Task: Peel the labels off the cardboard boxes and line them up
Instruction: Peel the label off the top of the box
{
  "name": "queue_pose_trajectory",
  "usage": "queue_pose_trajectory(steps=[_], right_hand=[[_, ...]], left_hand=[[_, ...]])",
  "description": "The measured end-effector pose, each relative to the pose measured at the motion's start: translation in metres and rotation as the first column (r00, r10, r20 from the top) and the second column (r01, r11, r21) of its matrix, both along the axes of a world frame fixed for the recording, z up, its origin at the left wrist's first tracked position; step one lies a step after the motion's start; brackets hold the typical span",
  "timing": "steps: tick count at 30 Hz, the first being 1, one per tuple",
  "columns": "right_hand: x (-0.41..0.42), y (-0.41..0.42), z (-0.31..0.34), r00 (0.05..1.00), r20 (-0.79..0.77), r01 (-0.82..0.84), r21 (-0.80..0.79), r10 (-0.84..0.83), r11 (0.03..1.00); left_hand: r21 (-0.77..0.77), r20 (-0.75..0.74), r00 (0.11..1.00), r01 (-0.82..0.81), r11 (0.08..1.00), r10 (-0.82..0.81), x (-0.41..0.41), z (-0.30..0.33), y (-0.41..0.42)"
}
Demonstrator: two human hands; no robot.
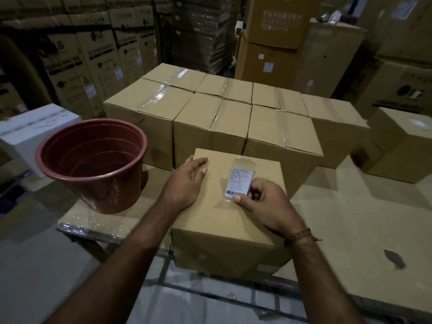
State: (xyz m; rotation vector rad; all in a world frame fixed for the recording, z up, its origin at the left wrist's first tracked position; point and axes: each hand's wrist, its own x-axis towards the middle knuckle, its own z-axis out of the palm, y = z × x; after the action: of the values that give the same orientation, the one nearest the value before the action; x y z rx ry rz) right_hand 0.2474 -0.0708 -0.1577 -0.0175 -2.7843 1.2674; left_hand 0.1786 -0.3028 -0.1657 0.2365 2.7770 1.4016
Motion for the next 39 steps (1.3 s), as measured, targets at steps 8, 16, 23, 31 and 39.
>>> queue_pose_trajectory(steps=[8, 16, 23, 31, 39], right_hand=[[0.019, -0.022, 0.004, 0.984, -0.132, 0.13, 0.044, -0.124, 0.99], [0.02, -0.023, -0.005, 0.975, -0.111, 0.204, 0.085, -0.194, 0.975], [0.02, -0.019, -0.006, 0.988, -0.086, 0.137, 0.059, -0.132, 0.989], [0.023, -0.019, -0.002, 0.99, -0.082, 0.119, 0.038, -0.116, 0.992], [0.022, -0.02, -0.005, 0.987, -0.09, 0.137, 0.04, -0.133, 0.99]], left_hand=[[0.016, -0.006, 1.0, -0.001, 1.0, 0.001, 0.0, -0.002, -0.001], [0.0, 0.029, 1.0, 0.0, 1.0, 0.0, 0.001, 0.003, 0.0], [0.008, 0.029, 1.0, -0.003, 1.0, 0.002, 0.001, 0.003, 0.0], [0.018, 0.039, 0.999, -0.001, 1.0, 0.001, 0.003, 0.004, 0.0], [0.01, 0.037, 0.999, 0.005, 1.0, -0.005, 0.002, 0.004, 0.0]])
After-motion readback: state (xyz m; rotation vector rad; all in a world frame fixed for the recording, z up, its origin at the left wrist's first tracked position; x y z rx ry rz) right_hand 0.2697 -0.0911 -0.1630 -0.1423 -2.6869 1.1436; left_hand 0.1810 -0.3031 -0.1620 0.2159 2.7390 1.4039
